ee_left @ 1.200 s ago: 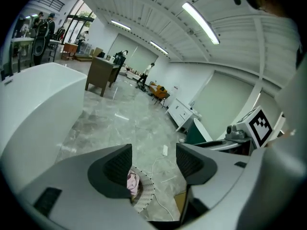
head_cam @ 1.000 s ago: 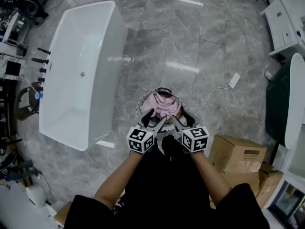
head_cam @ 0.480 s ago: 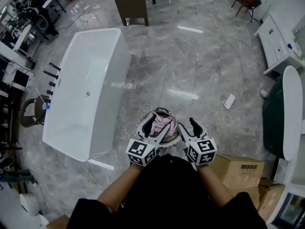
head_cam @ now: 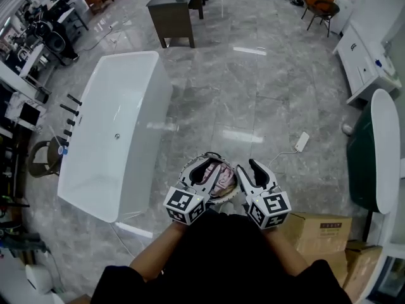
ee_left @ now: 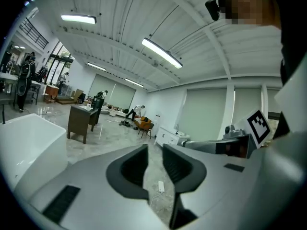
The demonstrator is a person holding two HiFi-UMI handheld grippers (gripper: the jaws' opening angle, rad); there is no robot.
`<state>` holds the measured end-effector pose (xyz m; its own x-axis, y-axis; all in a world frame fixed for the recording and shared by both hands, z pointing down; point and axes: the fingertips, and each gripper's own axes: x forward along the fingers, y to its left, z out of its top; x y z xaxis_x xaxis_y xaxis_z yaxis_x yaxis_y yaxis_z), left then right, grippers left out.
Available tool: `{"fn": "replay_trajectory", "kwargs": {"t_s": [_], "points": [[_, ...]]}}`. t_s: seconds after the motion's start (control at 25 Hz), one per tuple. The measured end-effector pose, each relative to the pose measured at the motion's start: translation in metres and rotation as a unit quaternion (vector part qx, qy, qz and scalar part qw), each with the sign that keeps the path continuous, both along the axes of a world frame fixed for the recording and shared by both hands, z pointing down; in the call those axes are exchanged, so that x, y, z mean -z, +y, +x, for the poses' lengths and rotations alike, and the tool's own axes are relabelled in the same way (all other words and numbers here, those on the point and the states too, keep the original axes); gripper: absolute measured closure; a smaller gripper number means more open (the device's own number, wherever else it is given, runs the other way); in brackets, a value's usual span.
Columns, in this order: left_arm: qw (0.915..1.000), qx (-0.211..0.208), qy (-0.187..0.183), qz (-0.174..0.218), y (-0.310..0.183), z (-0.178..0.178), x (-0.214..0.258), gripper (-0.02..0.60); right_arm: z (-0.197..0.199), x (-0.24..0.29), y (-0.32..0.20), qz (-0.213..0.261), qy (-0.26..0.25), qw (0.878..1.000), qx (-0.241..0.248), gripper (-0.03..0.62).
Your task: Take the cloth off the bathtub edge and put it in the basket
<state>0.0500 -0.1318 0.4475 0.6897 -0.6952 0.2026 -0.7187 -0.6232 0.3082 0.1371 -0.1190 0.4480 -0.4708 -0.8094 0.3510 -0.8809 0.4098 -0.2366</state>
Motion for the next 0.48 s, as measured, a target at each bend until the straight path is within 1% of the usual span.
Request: {"fn": "replay_trajectory", "kwargs": {"t_s": [0.04,0.08,0.16,0.2,0.28,0.4,0.48], "points": [[1.0000,-0.002,0.009,0.000,0.001,0.001,0.005,0.523,0.001,0.004,0.001,0.005,-0.002,1.000,-0.001,0.428],[0.9999,-0.003,0.017,0.002,0.002,0.003,0.010,0.548,0.002,0.009,0.002,0.012,-0.005,1.000,-0.003,0.460],[0.9997,-0.004,0.021,0.015,0.003,0.005,0.022,0.557,0.006,0.017,0.003,0.032,-0.013,0.999,-0.006,0.518],[0.9996,-0.003,0.018,0.024,0.003,0.007,0.027,0.563,0.008,0.021,0.003,0.042,-0.017,0.999,-0.008,0.530],[0.9992,-0.005,0.014,0.036,0.003,0.011,0.036,0.566,0.012,0.027,0.004,0.053,-0.023,0.998,-0.011,0.543],[0.9990,-0.014,0.014,0.041,0.005,0.020,0.043,0.566,0.013,0.033,0.007,0.063,-0.023,0.998,-0.003,0.546],[0.9988,-0.017,0.007,0.045,0.006,0.025,0.043,0.566,0.015,0.034,0.008,0.069,-0.019,0.997,0.000,0.546]]}}
